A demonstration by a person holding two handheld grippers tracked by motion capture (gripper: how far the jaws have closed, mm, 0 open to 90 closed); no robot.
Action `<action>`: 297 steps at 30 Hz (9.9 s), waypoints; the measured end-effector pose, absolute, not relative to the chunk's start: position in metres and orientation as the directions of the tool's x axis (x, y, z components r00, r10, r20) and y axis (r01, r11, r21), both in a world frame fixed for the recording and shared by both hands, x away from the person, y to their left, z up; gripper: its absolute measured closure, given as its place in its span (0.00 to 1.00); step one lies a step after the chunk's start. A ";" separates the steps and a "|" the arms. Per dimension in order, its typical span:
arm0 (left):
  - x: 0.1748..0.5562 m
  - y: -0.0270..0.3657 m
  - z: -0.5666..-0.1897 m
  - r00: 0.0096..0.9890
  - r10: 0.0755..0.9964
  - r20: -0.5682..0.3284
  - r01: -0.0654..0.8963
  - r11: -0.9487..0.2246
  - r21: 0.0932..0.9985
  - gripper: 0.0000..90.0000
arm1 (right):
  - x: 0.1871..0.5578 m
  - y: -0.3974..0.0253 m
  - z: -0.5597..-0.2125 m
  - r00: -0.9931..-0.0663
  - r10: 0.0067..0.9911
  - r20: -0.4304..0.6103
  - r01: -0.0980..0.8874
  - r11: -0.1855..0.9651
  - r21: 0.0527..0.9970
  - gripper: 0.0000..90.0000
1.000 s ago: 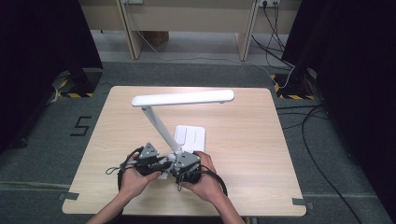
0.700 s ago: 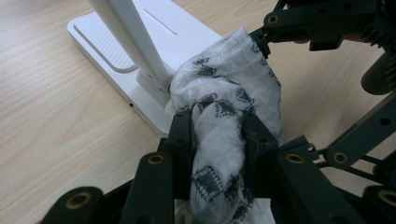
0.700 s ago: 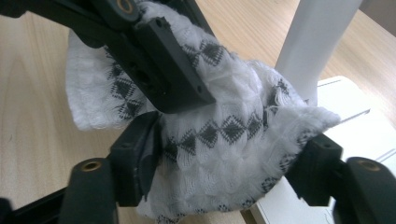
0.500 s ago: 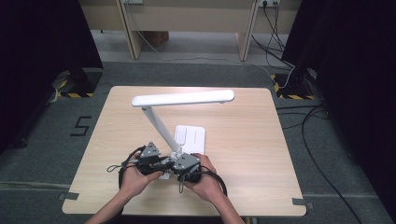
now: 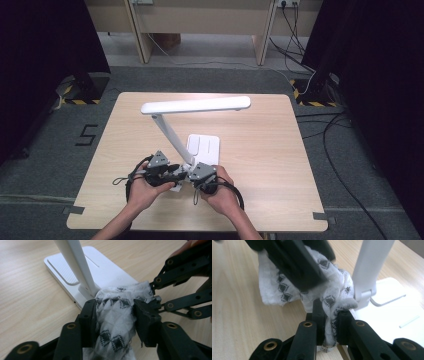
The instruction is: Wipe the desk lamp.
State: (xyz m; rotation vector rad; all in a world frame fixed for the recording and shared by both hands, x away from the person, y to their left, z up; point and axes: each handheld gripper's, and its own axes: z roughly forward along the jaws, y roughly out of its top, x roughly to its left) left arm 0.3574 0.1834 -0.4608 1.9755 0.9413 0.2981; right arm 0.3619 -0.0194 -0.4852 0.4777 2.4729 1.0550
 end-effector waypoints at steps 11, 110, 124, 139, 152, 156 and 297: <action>0.360 0.193 -0.419 0.608 0.779 -0.152 0.408 -0.142 0.902 0.48 | 0.367 -0.020 -0.481 -0.840 0.502 -0.207 0.231 0.675 0.701 0.91; 0.387 0.172 -0.409 0.394 0.908 -0.143 0.393 -0.026 0.919 0.75 | 0.419 -0.073 -0.468 -0.545 0.824 -0.157 0.554 0.495 0.669 0.93; 0.386 0.171 -0.410 0.389 0.910 -0.141 0.391 -0.024 0.920 0.75 | 0.434 -0.025 -0.470 -0.586 0.796 -0.154 0.500 0.504 0.704 0.93; 0.385 0.171 -0.410 0.387 0.912 -0.140 0.391 -0.024 0.920 0.75 | 0.440 0.003 -0.485 -0.633 0.753 -0.177 0.476 0.559 0.679 0.93; 0.385 0.170 -0.410 0.380 0.915 -0.136 0.386 -0.022 0.922 0.76 | 0.442 0.002 -0.490 -0.641 0.743 -0.193 0.465 0.575 0.673 0.93; 0.384 0.170 -0.411 0.376 0.916 -0.136 0.384 -0.021 0.923 0.76 | 0.442 0.000 -0.491 -0.640 0.739 -0.210 0.454 0.584 0.673 0.93; 0.365 0.173 -0.423 0.428 0.891 -0.154 0.406 -0.037 0.913 0.66 | 0.479 -0.084 -0.485 -0.349 0.900 -0.261 0.559 0.423 0.713 0.92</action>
